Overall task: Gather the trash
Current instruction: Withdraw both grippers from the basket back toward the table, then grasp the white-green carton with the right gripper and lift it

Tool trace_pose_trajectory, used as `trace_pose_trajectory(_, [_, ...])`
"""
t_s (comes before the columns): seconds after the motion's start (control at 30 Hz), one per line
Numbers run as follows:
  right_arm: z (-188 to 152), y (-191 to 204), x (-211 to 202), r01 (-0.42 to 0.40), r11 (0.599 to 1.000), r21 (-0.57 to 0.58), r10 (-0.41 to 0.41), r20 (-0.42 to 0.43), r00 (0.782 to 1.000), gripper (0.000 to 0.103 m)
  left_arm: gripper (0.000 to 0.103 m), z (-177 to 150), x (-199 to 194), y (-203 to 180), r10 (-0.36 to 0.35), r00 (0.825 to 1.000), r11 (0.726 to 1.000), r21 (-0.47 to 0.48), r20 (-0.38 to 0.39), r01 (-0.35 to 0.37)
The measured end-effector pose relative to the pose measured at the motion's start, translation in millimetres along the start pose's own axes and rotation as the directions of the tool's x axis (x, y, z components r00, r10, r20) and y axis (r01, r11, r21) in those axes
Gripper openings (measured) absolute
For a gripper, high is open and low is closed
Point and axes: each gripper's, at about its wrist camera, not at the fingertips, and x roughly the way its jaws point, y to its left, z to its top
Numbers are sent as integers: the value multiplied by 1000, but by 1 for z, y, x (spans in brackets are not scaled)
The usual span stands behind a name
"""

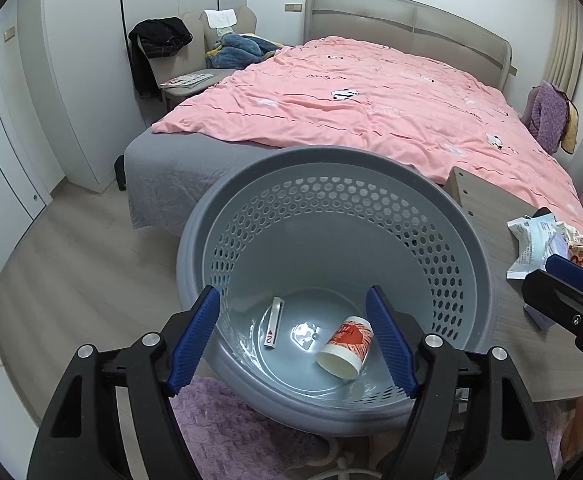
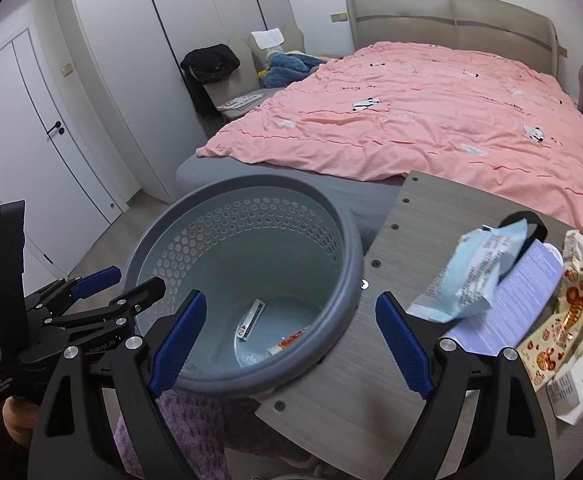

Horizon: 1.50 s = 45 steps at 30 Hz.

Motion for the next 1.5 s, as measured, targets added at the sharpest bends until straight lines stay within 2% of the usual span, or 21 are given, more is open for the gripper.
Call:
trace_pose_trajectory(0.23, [-18, -26, -25, 54, 997, 53, -55, 18, 998, 86, 74, -3, -2, -23, -30, 1000, 999, 41, 0, 30])
trace_pose_trajectory(0.53, [-43, -74, -60, 169, 974, 150, -176, 29, 984, 86, 74, -8, -2, -75, -118, 993, 987, 109, -10, 119])
trace_pose_trajectory(0.8, [-65, -122, -85, 283, 920, 272, -298, 14, 955, 86, 74, -12, -5, -115, -167, 986, 968, 186, -22, 168])
trace_pose_trajectory(1.07, [-73, -159, -83, 373, 854, 362, -390, -28, 921, 86, 74, -5, 1, -137, -192, 981, 955, 222, -39, 196])
trace_pose_trajectory(1.4, [-69, -177, -69, 437, 814, 383, -450, -61, 891, 89, 74, 1, 7, -154, -216, 975, 943, 247, -56, 223])
trace_pose_trajectory(1.5, [-70, -179, -64, 469, 799, 378, -477, -79, 876, 89, 74, 2, 9, -155, -216, 975, 943, 246, -58, 224])
